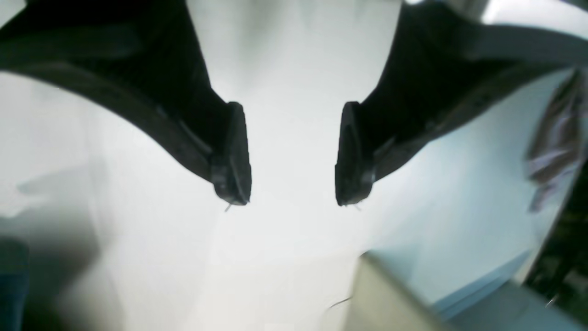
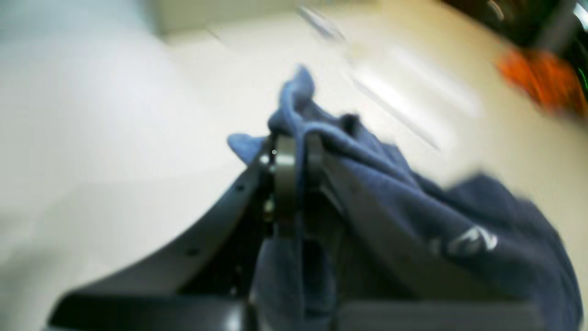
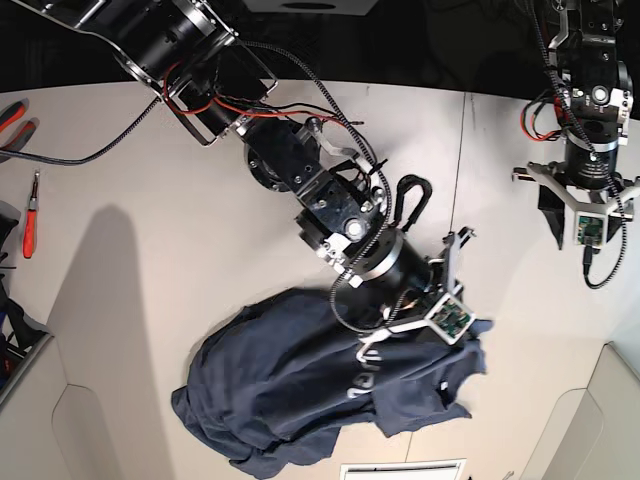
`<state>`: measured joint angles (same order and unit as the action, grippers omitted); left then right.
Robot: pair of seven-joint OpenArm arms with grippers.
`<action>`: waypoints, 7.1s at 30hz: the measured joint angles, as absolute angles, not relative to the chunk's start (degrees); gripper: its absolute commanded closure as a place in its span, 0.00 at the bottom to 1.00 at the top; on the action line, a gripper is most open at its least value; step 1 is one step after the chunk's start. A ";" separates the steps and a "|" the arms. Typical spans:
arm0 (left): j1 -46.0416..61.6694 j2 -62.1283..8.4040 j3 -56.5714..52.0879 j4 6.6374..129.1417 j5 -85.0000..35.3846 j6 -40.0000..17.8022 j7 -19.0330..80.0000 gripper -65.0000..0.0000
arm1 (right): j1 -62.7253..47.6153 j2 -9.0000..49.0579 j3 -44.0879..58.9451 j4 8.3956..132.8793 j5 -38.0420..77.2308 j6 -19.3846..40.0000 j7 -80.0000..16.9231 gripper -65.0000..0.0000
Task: Layout the t-shirt on the table in an organized manner, then fold the t-shirt properly
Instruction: 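Lift the t-shirt with the right gripper and swing it across the table, then lower the right gripper onto the spread shirt and regrasp the fabric, then drag the shirt fabric with the right gripper to flatten it, then grasp a shirt edge with the left gripper while the right gripper repositions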
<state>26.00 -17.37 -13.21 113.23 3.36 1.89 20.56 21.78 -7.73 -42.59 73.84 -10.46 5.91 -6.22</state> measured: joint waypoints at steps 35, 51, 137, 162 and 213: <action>29.17 -14.13 -25.56 113.23 -19.25 -16.45 24.40 0.49 | 20.14 5.82 12.67 88.31 -3.99 14.09 -31.31 0.49; 28.51 -14.15 -25.56 113.23 -20.62 -18.31 26.61 0.49 | 20.58 4.32 -27.59 88.53 3.49 29.41 -45.12 0.53; 28.53 -12.23 -25.58 113.23 -21.58 -18.31 29.61 0.49 | 38.87 -4.62 -36.38 40.80 -8.47 12.56 -28.25 0.69; 28.53 -12.23 -25.58 113.23 -21.56 -18.31 29.63 0.49 | 35.03 -5.26 -32.27 40.80 -8.58 4.62 -25.50 1.00; 7.14 -11.92 -5.54 89.49 -19.79 -20.27 30.20 0.49 | 37.56 -0.08 -12.62 40.73 -19.88 -9.06 -11.97 0.67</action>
